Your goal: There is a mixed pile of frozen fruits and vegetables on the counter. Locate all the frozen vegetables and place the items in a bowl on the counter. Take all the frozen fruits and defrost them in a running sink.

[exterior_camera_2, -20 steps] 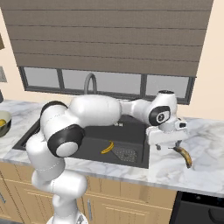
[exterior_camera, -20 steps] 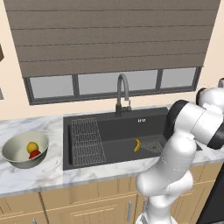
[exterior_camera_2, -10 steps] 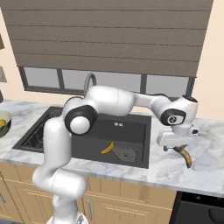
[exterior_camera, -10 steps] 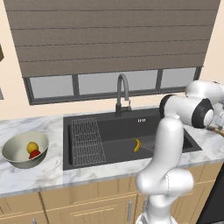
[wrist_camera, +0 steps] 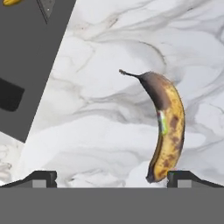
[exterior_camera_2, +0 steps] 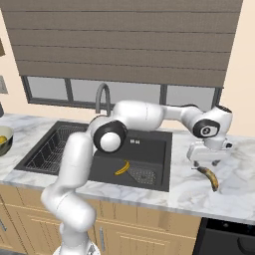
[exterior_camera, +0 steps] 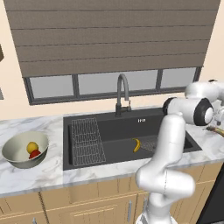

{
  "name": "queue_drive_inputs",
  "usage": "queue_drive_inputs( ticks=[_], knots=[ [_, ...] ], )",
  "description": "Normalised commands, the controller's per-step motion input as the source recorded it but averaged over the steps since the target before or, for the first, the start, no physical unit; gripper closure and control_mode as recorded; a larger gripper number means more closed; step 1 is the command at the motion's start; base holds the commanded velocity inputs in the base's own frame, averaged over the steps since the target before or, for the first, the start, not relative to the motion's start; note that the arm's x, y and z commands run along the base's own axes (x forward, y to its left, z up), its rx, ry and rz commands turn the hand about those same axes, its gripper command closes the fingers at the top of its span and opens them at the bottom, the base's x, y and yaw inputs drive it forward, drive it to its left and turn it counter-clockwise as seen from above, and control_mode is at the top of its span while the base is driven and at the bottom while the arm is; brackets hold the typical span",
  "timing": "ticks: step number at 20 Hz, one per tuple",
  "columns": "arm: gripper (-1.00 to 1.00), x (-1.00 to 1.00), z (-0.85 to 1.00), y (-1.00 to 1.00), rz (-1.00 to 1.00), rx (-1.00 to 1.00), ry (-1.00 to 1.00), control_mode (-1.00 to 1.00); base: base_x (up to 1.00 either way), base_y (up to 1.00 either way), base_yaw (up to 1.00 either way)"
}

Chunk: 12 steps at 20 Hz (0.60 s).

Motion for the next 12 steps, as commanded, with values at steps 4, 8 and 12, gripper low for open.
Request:
queue_drive_inputs(
  ticks=[4, 8, 12],
  knots=[
    [-1.00, 0.01, -0.58, 0.09, -0.01, -0.23, 0.00, -1.00, 0.00, 0.00, 0.00],
    [-1.00, 0.00, -0.34, 0.08, -0.01, -0.05, 0.01, -1.00, 0.00, 0.00, 0.00],
    [-1.00, 0.04, -0.40, 0.00, 0.00, 0.00, 0.00, -1.00, 0.00, 0.00, 0.00]
  ],
)
